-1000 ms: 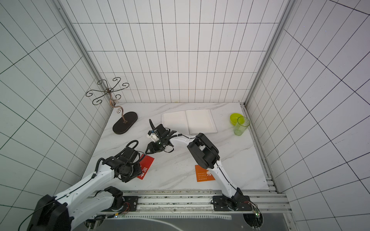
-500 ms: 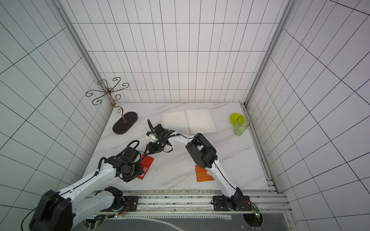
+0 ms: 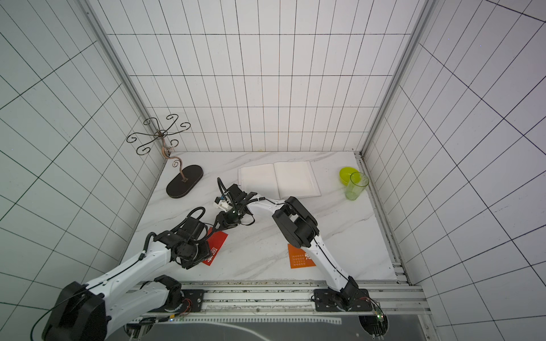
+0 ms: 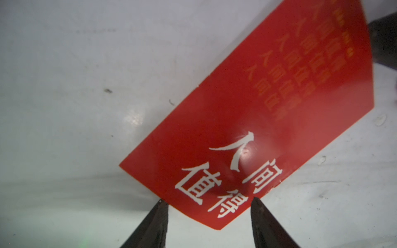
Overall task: Place the photos into the photo albums
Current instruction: Pick up the photo at the center of the board.
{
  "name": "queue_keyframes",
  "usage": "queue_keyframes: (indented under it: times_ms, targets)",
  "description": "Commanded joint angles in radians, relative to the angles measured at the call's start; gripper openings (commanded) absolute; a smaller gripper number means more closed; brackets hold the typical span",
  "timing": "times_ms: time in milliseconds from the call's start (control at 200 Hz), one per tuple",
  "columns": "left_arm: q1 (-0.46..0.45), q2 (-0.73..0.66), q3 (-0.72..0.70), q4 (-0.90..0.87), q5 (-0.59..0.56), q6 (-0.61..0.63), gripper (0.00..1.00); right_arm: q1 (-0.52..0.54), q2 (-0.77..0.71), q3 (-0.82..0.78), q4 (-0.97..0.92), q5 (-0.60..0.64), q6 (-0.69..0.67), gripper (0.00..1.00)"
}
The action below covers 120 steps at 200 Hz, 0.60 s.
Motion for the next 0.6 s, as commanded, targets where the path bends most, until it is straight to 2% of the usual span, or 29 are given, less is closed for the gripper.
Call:
queue_keyframes:
  times_ms: [0,320,595]
  targets:
    - [0.002,0.006,-0.039,0.064,0.033,-0.01,0.61,0.017,0.036,0.081,-0.038,-0.075,-0.011,0.41]
    - [0.002,-0.003,-0.042,0.058,0.03,-0.018,0.61,0.01,0.018,0.068,-0.022,-0.13,-0.018,0.26]
    - [0.002,-0.01,-0.044,0.046,0.025,-0.022,0.61,-0.021,-0.007,0.029,-0.019,-0.161,-0.05,0.25]
